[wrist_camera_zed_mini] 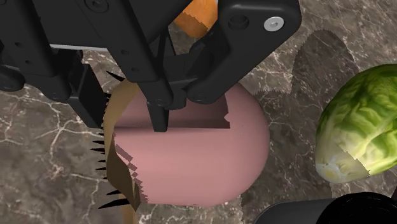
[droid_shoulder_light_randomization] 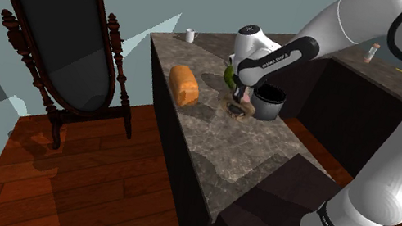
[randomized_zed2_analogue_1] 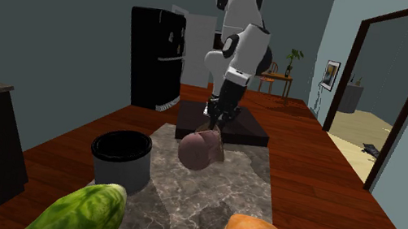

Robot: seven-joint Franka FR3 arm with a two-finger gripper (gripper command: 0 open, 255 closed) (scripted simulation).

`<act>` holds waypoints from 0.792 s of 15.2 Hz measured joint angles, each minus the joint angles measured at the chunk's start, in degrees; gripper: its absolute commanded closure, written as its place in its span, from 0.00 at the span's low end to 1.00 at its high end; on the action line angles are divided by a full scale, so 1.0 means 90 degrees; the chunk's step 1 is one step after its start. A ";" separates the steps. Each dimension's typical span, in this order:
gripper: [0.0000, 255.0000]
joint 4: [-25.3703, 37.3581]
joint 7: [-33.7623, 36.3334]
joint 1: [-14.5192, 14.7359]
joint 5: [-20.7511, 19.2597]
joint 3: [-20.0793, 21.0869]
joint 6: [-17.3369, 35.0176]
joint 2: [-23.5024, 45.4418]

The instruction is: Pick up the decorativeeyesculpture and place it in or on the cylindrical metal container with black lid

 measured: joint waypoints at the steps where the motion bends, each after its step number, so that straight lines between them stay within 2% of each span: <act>1: 1.00 0.0023 -0.0038 -0.0002 0.0030 0.0006 -0.0071 -0.0053; 12: 1.00 0.0353 -0.0394 0.0014 0.0321 0.0062 -0.0896 -0.0583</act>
